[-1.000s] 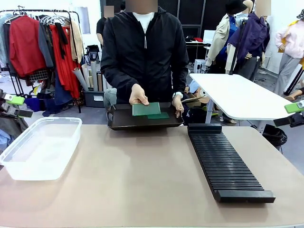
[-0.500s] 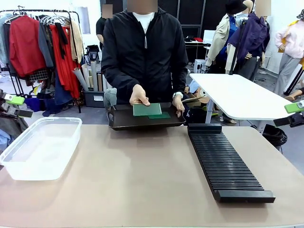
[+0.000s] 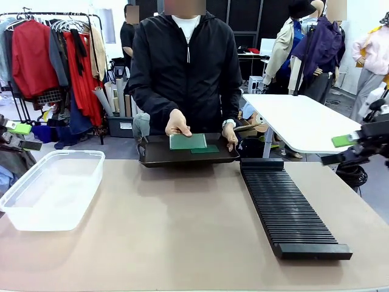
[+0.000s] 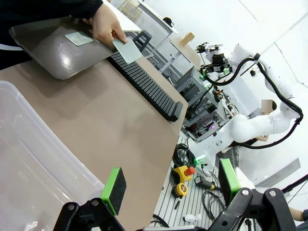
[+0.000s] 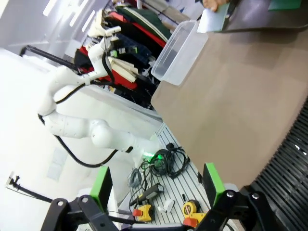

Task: Sort PCBs into racks and boxes based on the side picked up.
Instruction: Pick up the Blank PCB handed by the Human.

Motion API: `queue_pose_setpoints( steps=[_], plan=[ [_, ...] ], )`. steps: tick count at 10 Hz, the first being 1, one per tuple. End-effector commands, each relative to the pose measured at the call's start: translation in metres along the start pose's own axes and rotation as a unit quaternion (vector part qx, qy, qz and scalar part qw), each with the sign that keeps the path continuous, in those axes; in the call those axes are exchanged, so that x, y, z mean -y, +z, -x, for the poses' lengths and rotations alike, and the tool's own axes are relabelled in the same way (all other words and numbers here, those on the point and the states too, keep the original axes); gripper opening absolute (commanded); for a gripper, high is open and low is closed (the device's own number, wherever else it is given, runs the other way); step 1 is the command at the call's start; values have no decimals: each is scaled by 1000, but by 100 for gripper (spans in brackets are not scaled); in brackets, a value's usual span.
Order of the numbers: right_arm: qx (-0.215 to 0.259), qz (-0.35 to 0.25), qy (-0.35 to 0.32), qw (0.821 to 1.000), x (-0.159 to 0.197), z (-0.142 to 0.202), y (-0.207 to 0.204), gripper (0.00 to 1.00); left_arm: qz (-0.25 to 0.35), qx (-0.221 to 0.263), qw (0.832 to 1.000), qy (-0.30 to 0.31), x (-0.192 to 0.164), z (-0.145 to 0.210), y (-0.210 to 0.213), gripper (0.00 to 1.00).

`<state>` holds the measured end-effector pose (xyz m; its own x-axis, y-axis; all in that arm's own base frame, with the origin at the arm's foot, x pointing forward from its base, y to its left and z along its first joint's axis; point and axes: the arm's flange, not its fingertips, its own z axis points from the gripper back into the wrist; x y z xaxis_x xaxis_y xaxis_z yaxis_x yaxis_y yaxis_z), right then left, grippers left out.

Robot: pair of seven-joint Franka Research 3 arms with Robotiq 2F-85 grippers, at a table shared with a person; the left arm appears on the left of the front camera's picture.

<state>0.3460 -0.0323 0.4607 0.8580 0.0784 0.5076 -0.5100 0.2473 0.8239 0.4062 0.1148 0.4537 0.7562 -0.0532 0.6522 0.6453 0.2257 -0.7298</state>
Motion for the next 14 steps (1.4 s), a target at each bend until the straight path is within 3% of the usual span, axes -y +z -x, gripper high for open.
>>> queue_pose_setpoints(
  steps=[1,6,10,14],
  plan=[
    [20,3,1,1000,15,-12,-31,100,0,1,1000,-1,1,0,1,100],
    [41,-4,2,999,58,-59,-90,100,0,1,1000,-1,1,0,1,100],
    [44,-12,16,999,66,-104,-133,100,0,1,1000,-1,1,0,1,100],
    [47,6,17,999,85,-118,-163,100,0,1,1000,-1,1,0,1,100]
  ],
)
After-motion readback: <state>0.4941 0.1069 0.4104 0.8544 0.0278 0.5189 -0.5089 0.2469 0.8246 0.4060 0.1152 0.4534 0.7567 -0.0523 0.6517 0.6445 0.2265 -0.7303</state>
